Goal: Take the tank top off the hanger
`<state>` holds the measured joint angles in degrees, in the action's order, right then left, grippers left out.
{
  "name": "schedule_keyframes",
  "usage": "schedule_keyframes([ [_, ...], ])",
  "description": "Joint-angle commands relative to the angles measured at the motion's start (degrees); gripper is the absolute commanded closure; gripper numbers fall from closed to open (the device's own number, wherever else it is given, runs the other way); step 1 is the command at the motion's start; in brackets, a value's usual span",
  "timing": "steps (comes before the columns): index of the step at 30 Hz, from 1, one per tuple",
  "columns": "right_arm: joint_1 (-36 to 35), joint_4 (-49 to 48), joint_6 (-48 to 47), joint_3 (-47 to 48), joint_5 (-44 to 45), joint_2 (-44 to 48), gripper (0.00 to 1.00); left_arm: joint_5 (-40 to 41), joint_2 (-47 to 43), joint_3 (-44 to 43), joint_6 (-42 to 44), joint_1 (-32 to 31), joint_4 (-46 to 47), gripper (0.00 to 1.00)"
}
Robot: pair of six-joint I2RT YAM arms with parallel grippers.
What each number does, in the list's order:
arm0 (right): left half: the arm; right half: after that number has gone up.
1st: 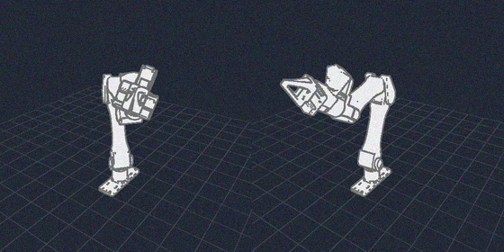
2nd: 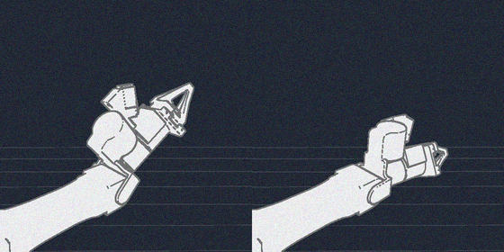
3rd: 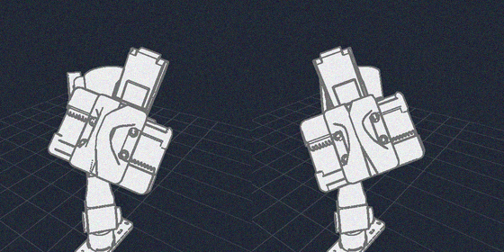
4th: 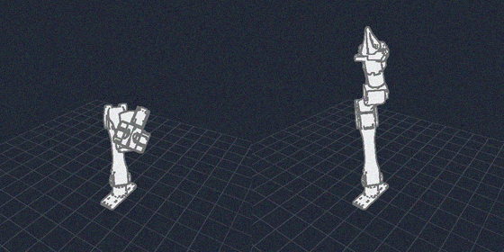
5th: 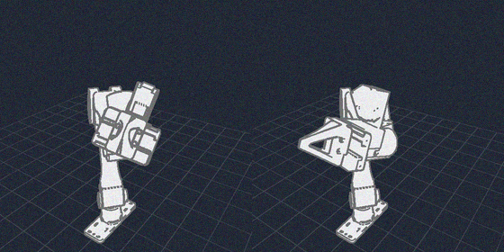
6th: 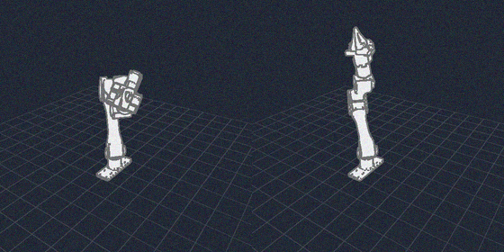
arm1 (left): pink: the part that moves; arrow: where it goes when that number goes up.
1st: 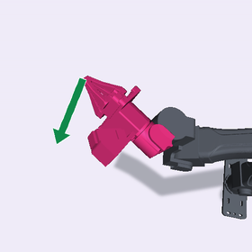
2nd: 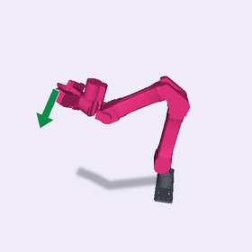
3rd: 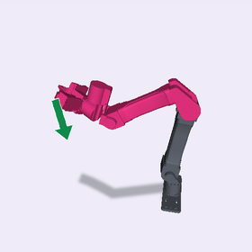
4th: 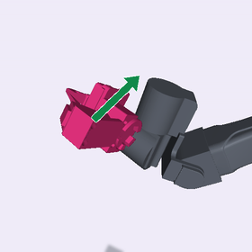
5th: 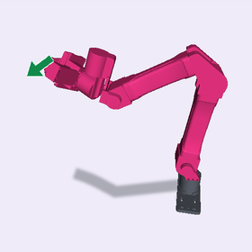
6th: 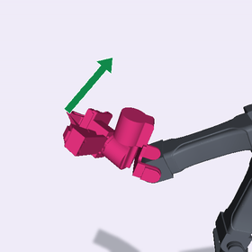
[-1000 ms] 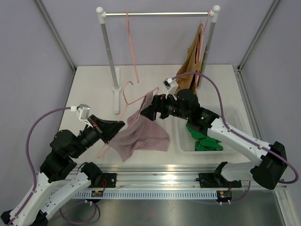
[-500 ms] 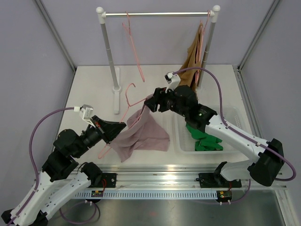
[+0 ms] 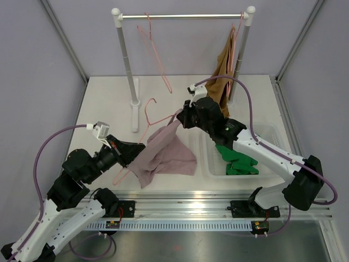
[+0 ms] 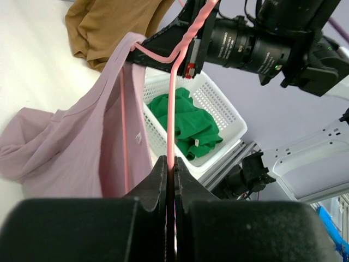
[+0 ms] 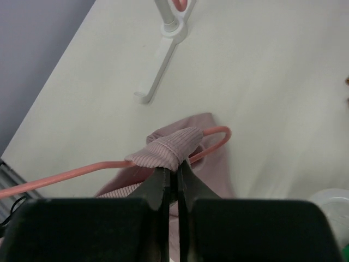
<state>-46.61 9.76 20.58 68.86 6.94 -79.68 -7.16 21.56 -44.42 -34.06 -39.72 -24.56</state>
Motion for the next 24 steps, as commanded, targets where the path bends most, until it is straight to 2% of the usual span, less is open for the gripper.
schedule_keyframes([
  [1, 0.6, 3.2, -3.2, 3.9, 11.0, 0.0, 1.0, 0.1, 0.7, -3.9, 2.7, -0.2, -1.5, 1.0],
  [7, 5.1, 9.1, -5.1, 7.3, 20.2, -3.5, 1.0, -9.6, 0.4, -2.9, 3.9, -0.2, -0.9, 1.0],
  [11, 6.3, 9.8, -4.1, 5.4, 16.9, -1.9, 1.0, -9.2, -1.7, -2.8, 3.0, -0.2, 0.5, 1.0],
  [15, 6.4, 6.8, -3.1, 1.4, 2.6, 4.5, 1.0, -7.4, -5.0, -2.0, 2.2, -0.2, 5.7, 1.0],
  [18, 6.4, 4.7, -1.3, -1.8, -12.9, 9.2, 1.0, -6.2, -6.4, 0.9, 1.0, -0.3, 14.5, 1.0],
  [19, 6.4, 4.0, -0.3, -3.4, -20.4, 10.4, 1.0, -5.9, -6.8, 2.1, 0.5, -0.2, 20.8, 1.0],
  [24, 6.3, -3.1, 7.1, -8.5, -37.1, 18.7, 1.0, -5.2, -3.8, 9.1, -0.6, -0.2, 41.1, 1.0],
])
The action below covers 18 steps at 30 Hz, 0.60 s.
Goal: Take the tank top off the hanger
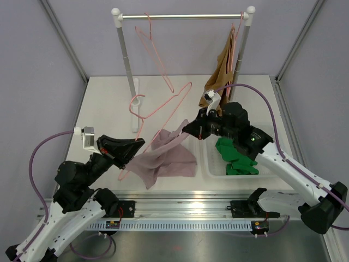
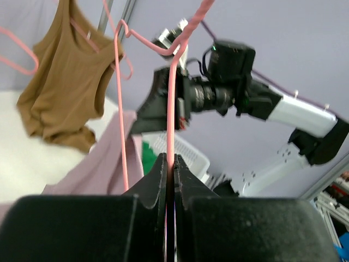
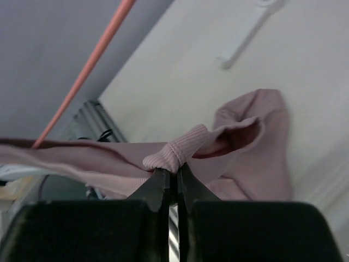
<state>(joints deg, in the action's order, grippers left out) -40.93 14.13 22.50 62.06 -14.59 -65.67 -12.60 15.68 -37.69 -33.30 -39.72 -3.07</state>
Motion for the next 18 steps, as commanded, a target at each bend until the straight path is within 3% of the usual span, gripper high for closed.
schedule_keyframes([
  [1, 0.7, -8.2, 6.1, -2.9, -17.6, 5.7, 1.0, 0.9, 3.1, 2.7, -1.3, -0.2, 26.0, 1.0],
  [5, 0.3, -12.1, 10.3, -3.9, -28.0, 7.8, 1.0, 2.7, 14.2, 0.7, -0.5, -0.2, 39.0, 1.0],
  [13, -6.1, -8.3, 9.9, -2.7, -29.6, 12.2, 1.0, 1.9, 36.5, -13.9, 4.0, -1.1, 47.4, 1.0],
  [17, -10.3, 0.9, 5.4, 0.8, -21.6, 11.4, 1.0, 4.3, 42.5, -19.6, 9.9, -4.4, 45.3, 1.0],
  [18, -10.9, 3.2, 3.9, 1.4, -14.7, 11.1, 1.0, 6.4, 42.7, -19.1, 11.7, -6.7, 46.7, 1.0],
])
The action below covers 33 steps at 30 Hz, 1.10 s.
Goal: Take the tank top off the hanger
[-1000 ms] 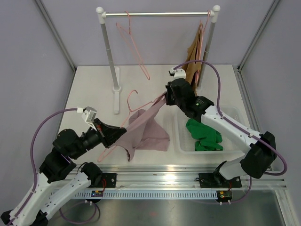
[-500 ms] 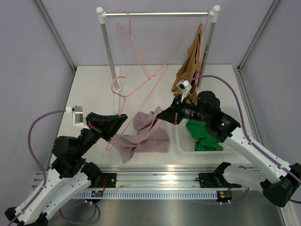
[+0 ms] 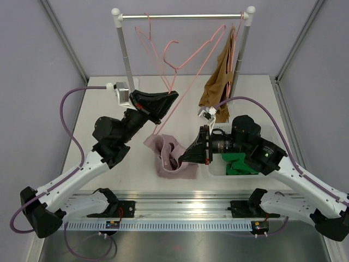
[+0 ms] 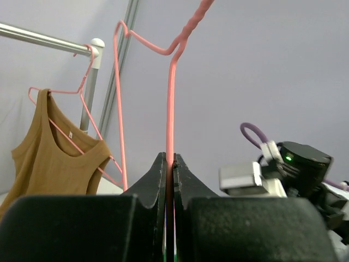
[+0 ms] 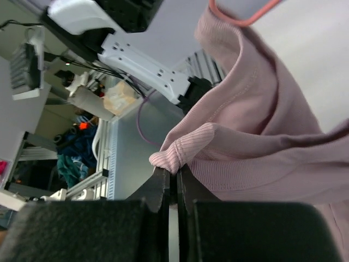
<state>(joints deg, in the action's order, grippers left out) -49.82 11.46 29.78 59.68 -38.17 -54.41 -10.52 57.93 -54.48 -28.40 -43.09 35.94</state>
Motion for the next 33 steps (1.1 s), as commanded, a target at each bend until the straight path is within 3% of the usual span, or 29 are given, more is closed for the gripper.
schedule_keyframes([
  [1, -2.5, 9.9, -3.8, 4.6, 12.0, -0.3, 1.0, 9.2, 0.3, -1.6, 10.6, -4.4, 8.8, 1.0],
  [3, -2.6, 12.7, -4.3, 4.8, 20.3, 0.0, 1.0, 13.7, 0.1, 1.2, 15.9, -8.3, 13.9, 1.0],
  [6, -2.6, 13.8, -3.9, 2.8, 23.5, 1.2, 1.0, 22.7, -1.2, 1.9, 22.6, -11.8, 13.6, 1.0],
  [12, -3.6, 15.0, -2.3, -2.8, 27.1, 0.4, 1.0, 32.7, -7.7, 0.5, 21.5, -13.3, -4.9, 1.0],
  [16, -6.5, 8.8, -0.3, -6.4, 28.6, -3.5, 0.96, 44.8, -13.5, 0.2, 16.8, -13.3, -18.3, 1.0],
  [19, -10.6, 6.7, 0.5, -6.7, 36.4, -8.0, 0.95, 50.6, -18.7, 1.0, 14.2, -13.3, -26.7, 1.0],
  [22, -13.6, 7.4, 2.6, -5.7, 47.3, -13.2, 0.69, 55.1, -20.9, 0.6, 12.1, -13.2, -34.5, 1.0],
  [23, -14.0, 8.3, 3.3, -5.0, 48.7, -16.3, 0.3, 56.1, -21.0, -0.1, 11.5, -13.3, -35.8, 1.0],
  [24, -14.2, 9.5, 3.8, -2.9, 51.2, -17.8, 0.09, 56.9, -20.8, -0.5, 11.1, -13.2, -40.0, 1.0],
  [25, -14.5, 12.2, 4.4, -1.9, 53.2, -19.0, 0.01, 58.8, -20.1, -1.2, 10.0, -13.2, -41.8, 1.0],
  [27, -15.0, 13.7, 4.8, 0.0, 56.4, -20.4, 0.01, 59.6, -18.6, -3.3, 8.1, -12.2, -47.0, 1.0],
  [29, -15.0, 13.2, 4.4, 0.0, 56.8, -19.1, 0.0, 55.0, -15.8, -5.2, 4.8, -10.4, -49.8, 1.0],
  [33, -15.0, 11.5, 4.9, -2.1, 57.5, -16.2, 0.01, 45.4, -8.0, -12.3, 1.0, -0.8, -55.5, 1.0],
])
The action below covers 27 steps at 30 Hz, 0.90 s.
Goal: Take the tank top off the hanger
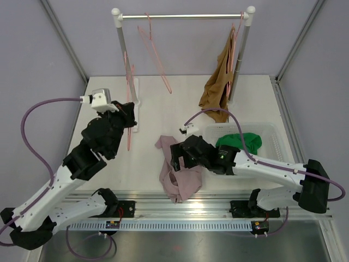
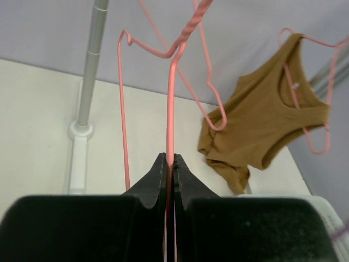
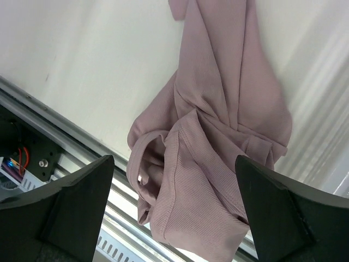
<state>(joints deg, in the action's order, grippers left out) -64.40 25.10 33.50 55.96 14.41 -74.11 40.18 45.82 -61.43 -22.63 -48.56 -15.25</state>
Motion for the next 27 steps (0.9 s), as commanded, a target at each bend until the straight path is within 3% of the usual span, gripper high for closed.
schedule_keyframes([
  [1, -0.5, -2.7, 1.4, 1.3, 4.7, 3.9, 0.01, -9.4, 5.3, -6.2, -5.0, 6.4, -4.1, 1.0],
  [16, -0.5, -1.9, 3.2, -3.9, 4.3, 10.6, 0.0, -32.4, 30.2, -32.1, -7.5, 26.0, -2.3, 1.0],
  [22, -0.5, -2.3, 2.7, -5.0, 3.9, 12.1, 0.01, -35.1, 37.2, -40.1, -7.0, 29.2, -0.5, 1.0],
  [27, -0.5, -2.4, 2.8, -5.8, 3.7, 12.8, 0.01, -34.4, 45.3, -48.2, -6.3, 30.6, -4.6, 1.0],
])
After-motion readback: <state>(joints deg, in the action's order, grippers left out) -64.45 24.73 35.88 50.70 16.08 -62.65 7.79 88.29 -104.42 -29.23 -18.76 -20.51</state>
